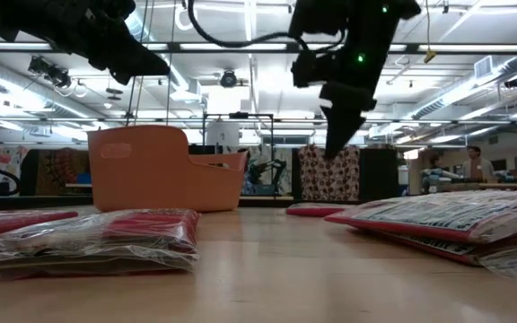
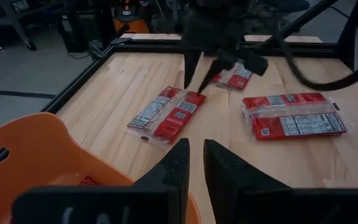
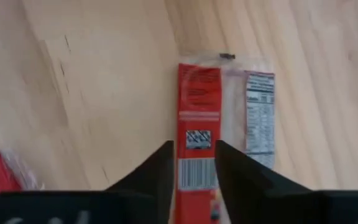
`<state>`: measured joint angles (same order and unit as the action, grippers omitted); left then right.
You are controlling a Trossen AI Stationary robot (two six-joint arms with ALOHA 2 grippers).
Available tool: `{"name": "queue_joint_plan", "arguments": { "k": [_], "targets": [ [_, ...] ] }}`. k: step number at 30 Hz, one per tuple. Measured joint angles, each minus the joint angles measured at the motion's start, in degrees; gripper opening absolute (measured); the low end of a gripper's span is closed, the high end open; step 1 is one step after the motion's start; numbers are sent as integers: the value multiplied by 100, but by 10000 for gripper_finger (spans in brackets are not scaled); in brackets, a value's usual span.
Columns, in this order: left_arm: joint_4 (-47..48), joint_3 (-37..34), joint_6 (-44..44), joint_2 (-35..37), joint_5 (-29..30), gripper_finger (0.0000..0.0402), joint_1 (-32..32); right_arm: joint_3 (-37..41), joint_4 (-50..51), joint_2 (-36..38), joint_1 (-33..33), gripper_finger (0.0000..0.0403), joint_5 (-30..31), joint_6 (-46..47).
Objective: Sort popcorn bags into baskets
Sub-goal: Stack the popcorn pack on top of the other popcorn into the orange bin
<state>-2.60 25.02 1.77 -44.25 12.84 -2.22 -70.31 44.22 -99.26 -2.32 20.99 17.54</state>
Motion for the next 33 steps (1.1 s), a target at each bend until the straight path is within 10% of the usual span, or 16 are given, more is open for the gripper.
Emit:
{"name": "queue_joint_plan", "arguments": {
  "k": [12,33],
  "targets": [
    [-8,4,4,0,0,52,0,632,-968,0,1193,168,-1234,-766],
    [-11,3,-93,0,0,52,2,744,-2150,-662,1750,169,-1707,-1431]
  ]
}}
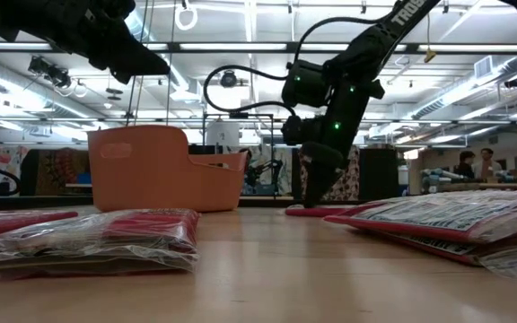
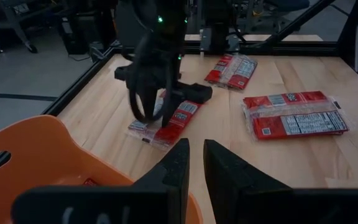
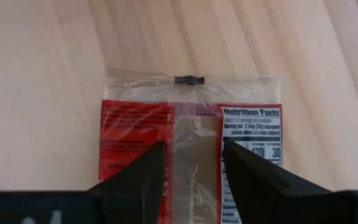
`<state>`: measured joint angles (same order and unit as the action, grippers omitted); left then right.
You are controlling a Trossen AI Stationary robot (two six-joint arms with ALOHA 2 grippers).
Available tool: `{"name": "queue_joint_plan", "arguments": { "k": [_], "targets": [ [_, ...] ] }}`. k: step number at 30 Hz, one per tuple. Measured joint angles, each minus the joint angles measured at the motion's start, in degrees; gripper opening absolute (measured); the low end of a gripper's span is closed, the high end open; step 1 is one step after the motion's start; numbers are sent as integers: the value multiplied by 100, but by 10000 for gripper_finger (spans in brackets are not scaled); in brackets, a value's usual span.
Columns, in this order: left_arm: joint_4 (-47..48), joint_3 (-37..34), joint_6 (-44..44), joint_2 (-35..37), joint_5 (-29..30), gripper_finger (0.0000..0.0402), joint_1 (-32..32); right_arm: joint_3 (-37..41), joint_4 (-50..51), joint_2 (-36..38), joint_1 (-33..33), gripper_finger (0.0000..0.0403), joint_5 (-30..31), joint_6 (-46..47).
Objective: Sort popcorn bags into baskets
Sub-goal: Stack the popcorn pack on top of the other popcorn into the orange bin
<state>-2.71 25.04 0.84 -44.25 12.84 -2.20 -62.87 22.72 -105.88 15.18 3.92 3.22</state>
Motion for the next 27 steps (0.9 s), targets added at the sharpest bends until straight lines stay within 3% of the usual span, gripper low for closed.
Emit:
{"name": "queue_joint_plan", "arguments": {
  "k": [7,17,27],
  "targets": [
    [27,1,-1,0,0,52,-2,-32,5,-146,110,155,-96,-9],
    [92,1,-2,0,-2,52,-2,-22,74,-204,80,10,-164,-126],
    [84,1,-17,11,-1,52,-4,29,74,338,-97,6,33,-302]
  ]
}}
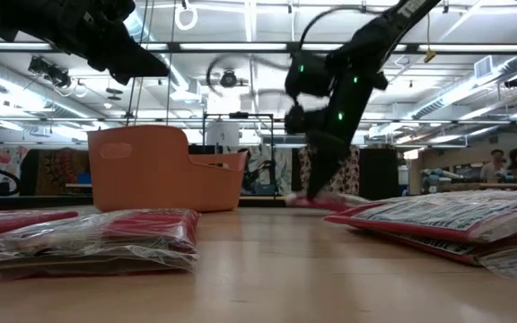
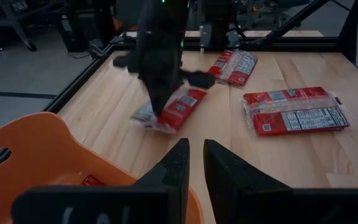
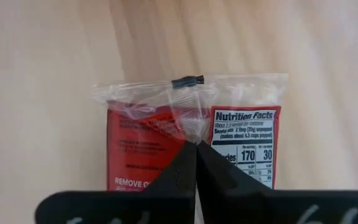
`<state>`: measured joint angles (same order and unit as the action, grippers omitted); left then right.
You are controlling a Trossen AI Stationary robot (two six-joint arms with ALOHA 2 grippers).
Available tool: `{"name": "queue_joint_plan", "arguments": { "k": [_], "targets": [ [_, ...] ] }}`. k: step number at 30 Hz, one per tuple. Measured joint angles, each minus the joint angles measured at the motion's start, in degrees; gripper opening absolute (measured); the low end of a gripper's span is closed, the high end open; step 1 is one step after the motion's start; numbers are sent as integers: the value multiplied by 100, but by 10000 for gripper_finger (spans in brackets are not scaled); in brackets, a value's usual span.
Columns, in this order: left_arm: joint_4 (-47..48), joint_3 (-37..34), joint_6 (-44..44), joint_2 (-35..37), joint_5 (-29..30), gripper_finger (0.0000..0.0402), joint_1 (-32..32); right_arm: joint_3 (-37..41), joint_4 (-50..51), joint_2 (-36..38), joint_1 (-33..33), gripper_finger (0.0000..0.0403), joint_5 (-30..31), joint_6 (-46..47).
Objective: Sort popcorn bags into baskets
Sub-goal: Stack the popcorn pack on top of the other popcorn into the orange bin
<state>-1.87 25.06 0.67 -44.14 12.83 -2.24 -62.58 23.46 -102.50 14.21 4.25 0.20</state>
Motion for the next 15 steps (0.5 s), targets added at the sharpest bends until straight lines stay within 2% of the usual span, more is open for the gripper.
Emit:
{"name": "queue_joint_plan", "arguments": {
  "k": [9,15],
  "targets": [
    [-7,-2,2,0,0,52,2,-11,-230,595,-253,4,558,-257],
    [-11,-2,4,0,1,52,2,-26,-1172,855,-475,4,1535,-852]
  ]
}}
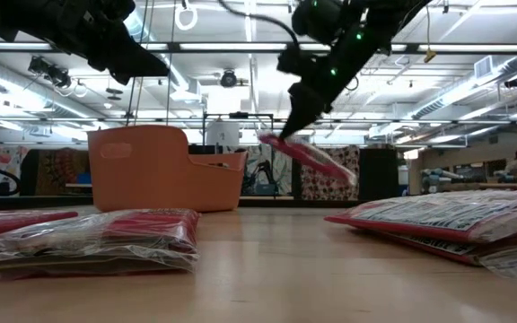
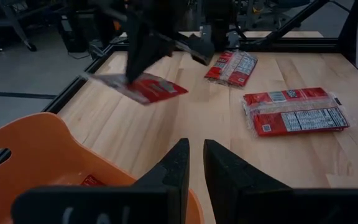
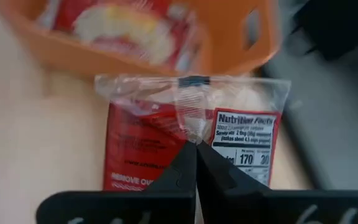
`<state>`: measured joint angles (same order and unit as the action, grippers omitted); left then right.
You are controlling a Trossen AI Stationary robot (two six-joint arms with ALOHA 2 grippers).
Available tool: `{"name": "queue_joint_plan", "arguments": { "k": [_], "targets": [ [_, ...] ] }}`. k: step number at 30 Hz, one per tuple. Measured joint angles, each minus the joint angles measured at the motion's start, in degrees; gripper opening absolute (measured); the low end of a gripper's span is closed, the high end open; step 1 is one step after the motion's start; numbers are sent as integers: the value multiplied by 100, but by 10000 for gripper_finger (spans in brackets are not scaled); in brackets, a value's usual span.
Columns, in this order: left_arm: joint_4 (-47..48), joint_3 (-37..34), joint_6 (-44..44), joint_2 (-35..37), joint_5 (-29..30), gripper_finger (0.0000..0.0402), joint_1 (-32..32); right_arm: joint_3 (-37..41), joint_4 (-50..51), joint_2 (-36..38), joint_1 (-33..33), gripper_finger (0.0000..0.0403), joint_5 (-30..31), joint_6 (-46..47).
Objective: Sort popcorn bags into baskets
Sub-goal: Stack the popcorn pack on top of the other popcorn into the orange bin
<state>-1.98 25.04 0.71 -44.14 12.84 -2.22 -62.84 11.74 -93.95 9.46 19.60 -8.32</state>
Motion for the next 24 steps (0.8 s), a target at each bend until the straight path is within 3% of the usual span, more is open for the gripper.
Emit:
{"name": "queue_joint_plan", "arguments": {
  "k": [3,7,14,24],
  "targets": [
    [-2,2,0,0,0,52,0,2,-451,4,-99,4,592,-743],
    [-18,0,2,2,0,52,0,0,-1218,-35,-185,4,928,-1781],
    [-572,-1,-220,2,0,52,0,0,-2332,-166,-191,3,489,-3169],
    [-931,-1,-291,2,0,52,0,-264,-2995,-265,-191,3,-90,-3762]
  ]
}}
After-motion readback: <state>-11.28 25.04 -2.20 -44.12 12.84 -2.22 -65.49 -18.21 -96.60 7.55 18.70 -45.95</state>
